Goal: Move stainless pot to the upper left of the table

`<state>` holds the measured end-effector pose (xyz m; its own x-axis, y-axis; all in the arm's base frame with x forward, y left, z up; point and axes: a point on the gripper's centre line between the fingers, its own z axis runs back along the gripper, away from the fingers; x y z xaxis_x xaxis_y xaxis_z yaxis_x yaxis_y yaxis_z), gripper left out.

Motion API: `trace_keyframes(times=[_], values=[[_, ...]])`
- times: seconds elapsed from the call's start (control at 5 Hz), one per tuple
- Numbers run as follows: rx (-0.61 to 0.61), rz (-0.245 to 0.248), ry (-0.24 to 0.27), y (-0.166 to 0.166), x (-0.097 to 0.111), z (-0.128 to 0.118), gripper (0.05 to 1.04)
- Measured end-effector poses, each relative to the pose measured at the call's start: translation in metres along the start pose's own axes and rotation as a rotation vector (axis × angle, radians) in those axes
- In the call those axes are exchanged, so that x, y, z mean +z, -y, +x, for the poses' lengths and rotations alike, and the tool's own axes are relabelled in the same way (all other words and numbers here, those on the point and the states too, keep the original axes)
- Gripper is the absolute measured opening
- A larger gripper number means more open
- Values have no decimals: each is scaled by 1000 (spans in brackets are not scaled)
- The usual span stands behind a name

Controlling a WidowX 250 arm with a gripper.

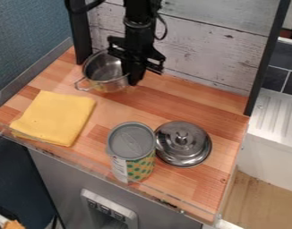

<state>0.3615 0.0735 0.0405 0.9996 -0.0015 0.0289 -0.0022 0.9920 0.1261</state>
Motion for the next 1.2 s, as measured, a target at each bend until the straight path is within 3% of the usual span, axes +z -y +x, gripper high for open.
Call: trace_keyframes(times=[0.4,0.8,1.0,1.2], values=[[-3,31,-42,-21,-28,10,78],[53,55,-93,-39,-33,1,106],[42,46,-92,-40,-32,2,283],[23,24,-64,-37,-21,4,566]])
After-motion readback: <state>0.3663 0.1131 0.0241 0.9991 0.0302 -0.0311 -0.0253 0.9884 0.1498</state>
